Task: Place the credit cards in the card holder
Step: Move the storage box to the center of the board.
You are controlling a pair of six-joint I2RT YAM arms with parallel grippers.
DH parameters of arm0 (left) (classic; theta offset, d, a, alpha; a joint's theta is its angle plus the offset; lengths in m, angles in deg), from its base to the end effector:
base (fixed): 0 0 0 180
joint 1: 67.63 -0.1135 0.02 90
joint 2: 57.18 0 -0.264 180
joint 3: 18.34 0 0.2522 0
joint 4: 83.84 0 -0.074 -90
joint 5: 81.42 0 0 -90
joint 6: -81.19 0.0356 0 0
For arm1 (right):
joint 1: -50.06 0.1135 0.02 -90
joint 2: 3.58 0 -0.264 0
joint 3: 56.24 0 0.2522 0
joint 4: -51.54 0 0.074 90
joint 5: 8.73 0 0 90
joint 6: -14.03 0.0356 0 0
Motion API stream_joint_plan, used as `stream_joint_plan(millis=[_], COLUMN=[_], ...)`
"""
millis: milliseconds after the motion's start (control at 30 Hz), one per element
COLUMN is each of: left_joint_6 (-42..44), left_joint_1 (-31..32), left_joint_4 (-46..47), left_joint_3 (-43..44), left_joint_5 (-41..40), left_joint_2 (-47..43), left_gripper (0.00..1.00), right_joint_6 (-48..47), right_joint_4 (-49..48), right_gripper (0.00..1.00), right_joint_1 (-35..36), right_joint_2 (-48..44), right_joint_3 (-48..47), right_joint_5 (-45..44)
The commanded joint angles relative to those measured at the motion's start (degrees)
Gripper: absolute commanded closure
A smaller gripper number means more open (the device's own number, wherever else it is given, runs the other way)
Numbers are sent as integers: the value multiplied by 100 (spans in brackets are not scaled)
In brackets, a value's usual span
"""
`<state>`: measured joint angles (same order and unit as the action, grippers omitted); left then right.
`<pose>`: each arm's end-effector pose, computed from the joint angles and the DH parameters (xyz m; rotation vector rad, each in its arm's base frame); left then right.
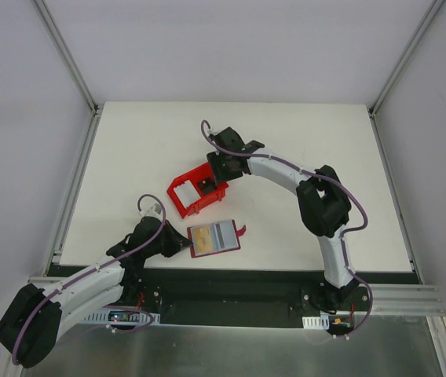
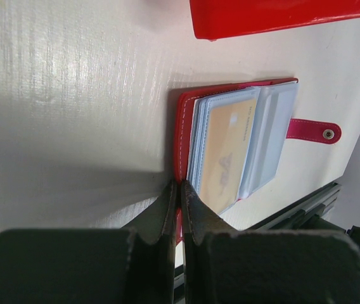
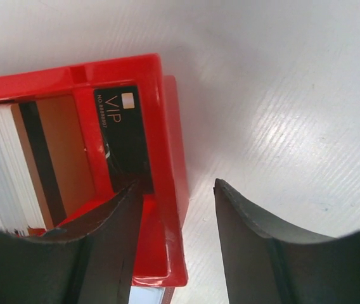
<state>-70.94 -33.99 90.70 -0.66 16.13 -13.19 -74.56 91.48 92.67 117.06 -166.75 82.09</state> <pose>0.1215 -0.0865 0.1275 -0.4912 2.2833 -1.0675 0.3479 0.3207 0.2122 -0.8777 2.3169 0.3537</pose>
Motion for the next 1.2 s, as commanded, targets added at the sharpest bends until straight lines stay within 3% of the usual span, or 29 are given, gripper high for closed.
stream_joint_plan(millis=[0,200,767,1000,1167], left_joint_6=[140,148,280,465,465], left_joint_1=[-34,-34,-34,-34,-34], left_joint_4=[-267,-276,-258,-267,-267], left_joint_3=[-58,-58,29,161,196], left_joint_5=[45,53,185,343,405], left_joint_2=[31,40,75,84,31], left_gripper=[100,100,100,100,100], right_joint_6=[-325,-378,-580,-704,-581], right_joint_4=[72,11,-244,-139,-51], right_gripper=[50,57,60,51,43], right_joint_1=[-51,-86,-385,-482,-482], right_joint_2=[-172,-409,-1130,-1393,-1981], right_joint_3=[24,366,1378,1141,1053], right_joint_5=[-345,-582,-864,-162,-257])
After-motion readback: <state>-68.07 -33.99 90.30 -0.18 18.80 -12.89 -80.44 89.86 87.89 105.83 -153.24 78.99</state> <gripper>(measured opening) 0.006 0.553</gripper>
